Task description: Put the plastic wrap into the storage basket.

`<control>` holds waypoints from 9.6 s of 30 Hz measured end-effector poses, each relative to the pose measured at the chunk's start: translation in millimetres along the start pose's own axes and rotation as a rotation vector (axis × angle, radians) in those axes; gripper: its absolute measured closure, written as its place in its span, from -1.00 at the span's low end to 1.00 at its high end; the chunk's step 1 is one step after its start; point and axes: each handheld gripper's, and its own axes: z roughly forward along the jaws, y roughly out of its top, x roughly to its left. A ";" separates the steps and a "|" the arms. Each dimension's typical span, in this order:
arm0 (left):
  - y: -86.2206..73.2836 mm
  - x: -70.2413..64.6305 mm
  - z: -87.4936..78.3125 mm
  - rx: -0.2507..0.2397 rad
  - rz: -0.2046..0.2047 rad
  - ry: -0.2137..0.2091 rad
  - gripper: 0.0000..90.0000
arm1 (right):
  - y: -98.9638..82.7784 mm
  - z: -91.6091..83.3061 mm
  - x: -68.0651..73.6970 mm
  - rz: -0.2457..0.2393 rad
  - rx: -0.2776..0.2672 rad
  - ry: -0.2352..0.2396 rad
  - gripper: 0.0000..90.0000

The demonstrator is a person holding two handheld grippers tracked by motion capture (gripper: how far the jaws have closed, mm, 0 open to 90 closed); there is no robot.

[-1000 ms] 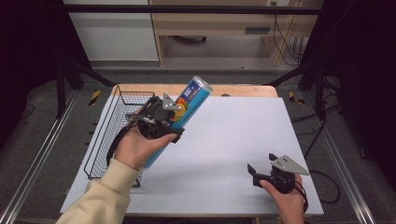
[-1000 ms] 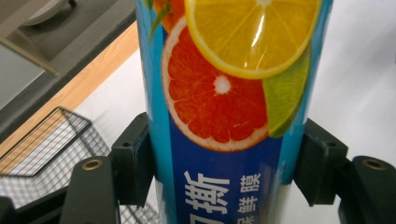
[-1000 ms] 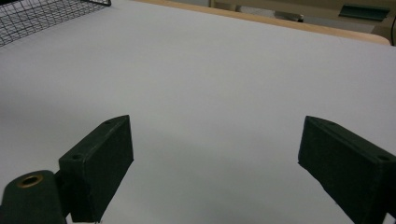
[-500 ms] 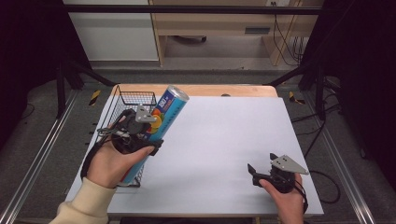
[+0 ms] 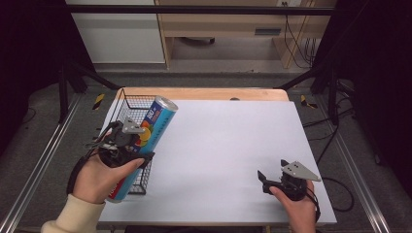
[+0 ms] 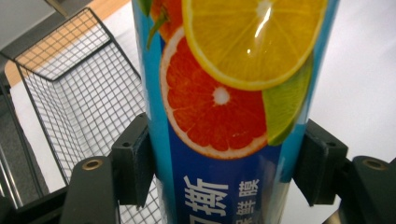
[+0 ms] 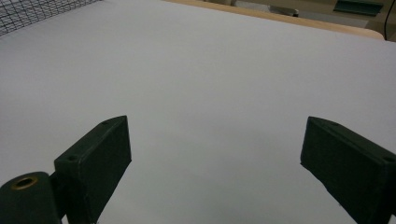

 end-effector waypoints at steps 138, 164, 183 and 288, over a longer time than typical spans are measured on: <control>-31.3 88.8 127.5 0.502 -0.265 0.053 -0.29 | -1.0 3.9 2.4 -0.027 0.042 0.052 -0.80; -29.7 85.1 128.7 0.507 -0.231 0.075 -0.30 | -1.3 4.6 3.2 -0.025 0.052 0.063 -0.80; -24.4 77.9 106.5 0.247 -0.211 0.135 -0.65 | -1.3 4.5 2.6 -0.025 0.048 0.058 -0.85; -61.6 -75.7 163.2 -0.344 -0.001 -0.134 -0.87 | -2.3 7.0 0.4 -0.029 0.049 0.004 -0.89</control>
